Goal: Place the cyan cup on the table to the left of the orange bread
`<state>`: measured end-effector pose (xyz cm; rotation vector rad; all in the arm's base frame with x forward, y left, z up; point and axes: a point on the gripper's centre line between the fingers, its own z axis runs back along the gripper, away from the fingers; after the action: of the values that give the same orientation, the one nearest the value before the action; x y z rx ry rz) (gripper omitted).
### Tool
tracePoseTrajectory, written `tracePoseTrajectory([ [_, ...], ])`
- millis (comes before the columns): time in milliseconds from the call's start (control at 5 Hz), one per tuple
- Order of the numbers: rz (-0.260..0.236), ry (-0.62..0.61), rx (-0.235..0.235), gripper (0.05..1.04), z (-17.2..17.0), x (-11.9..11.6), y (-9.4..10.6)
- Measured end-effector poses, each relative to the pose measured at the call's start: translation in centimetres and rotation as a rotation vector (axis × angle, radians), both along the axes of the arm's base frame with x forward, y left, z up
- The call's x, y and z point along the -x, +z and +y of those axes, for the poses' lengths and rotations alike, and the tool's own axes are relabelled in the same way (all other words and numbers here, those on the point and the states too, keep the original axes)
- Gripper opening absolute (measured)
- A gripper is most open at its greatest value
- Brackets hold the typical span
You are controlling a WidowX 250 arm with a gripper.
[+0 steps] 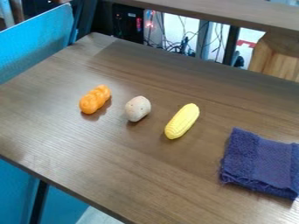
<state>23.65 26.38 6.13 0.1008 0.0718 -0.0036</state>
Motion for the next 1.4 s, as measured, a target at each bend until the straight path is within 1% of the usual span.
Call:
tracePoseTrajectory([
  [200, -0.007, -0.002, 0.020, 0.363, -0.3, -0.2, 0.0],
  [400, -0.018, -0.003, 0.043, 0.163, -0.4, -0.5, 0.5],
  [600, -0.013, -0.015, 0.074, 0.097, -0.6, -0.7, 1.3],
  [800, -0.034, -0.012, 0.062, 0.095, -0.3, -1.3, 4.3],
  [1000, -0.079, -0.076, 0.033, 0.095, -1.0, -3.6, 6.6],
  [1200, -0.096, -0.176, -0.022, 0.095, -4.0, -7.5, 6.9],
  [1400, -0.049, -0.255, -0.007, 0.095, -6.4, -9.8, 4.9],
])
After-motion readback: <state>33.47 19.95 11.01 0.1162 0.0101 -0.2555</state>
